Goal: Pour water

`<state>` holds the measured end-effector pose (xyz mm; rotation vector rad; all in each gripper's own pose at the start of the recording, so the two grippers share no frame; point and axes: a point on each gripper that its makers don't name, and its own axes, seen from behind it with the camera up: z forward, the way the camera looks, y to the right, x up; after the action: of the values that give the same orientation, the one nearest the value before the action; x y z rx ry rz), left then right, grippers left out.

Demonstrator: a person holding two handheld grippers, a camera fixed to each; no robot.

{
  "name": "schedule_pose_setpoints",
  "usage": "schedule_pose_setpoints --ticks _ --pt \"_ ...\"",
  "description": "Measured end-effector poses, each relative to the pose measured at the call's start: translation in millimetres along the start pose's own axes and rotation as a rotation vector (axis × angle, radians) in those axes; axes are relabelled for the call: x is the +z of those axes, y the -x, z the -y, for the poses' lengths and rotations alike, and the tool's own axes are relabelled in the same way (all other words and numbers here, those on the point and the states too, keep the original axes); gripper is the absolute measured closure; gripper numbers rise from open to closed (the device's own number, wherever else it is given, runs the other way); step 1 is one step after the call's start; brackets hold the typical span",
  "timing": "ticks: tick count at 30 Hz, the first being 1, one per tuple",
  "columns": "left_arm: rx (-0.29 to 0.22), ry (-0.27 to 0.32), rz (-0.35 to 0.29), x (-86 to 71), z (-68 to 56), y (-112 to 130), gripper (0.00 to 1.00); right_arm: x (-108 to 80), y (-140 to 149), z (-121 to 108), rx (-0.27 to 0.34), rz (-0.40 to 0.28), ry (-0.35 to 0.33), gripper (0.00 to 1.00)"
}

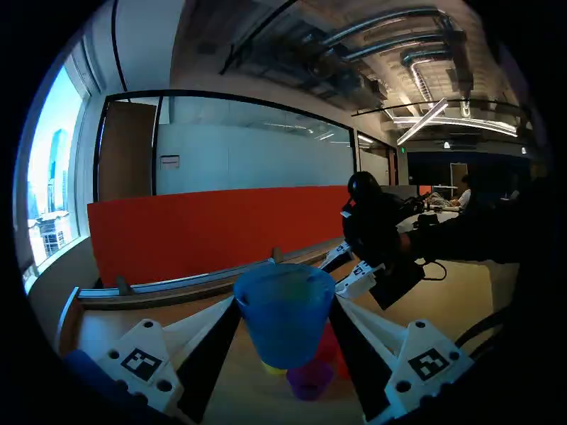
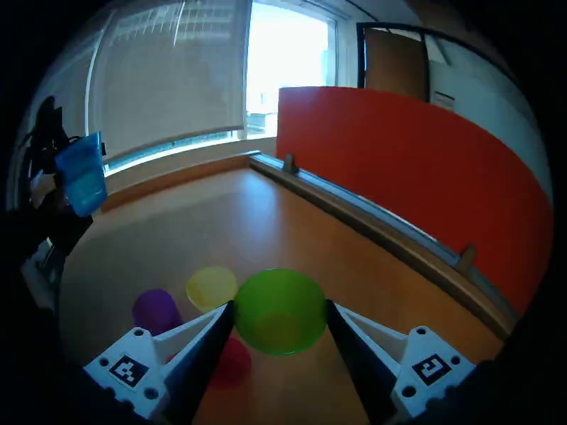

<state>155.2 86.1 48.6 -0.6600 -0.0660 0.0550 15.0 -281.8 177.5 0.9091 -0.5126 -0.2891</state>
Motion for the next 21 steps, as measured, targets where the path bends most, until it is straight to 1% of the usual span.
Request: schedule_pose_setpoints --ticks 3,11,21 --pt "-0.002 0.000 -0.001 0.4 -1.1 0 0.16 -7.4 -7 3 0.001 -0.027 0.001 0.05" --pt "0.000 0.003 0.001 2.3 -5.2 0 0.16 -26.2 -16 7 0.007 -0.068 0.003 0.05" --pt "0.010 0.011 -0.002 3.6 -12.1 -5 0.16 -41.5 -28 12 0.002 -0.131 0.007 0.05"
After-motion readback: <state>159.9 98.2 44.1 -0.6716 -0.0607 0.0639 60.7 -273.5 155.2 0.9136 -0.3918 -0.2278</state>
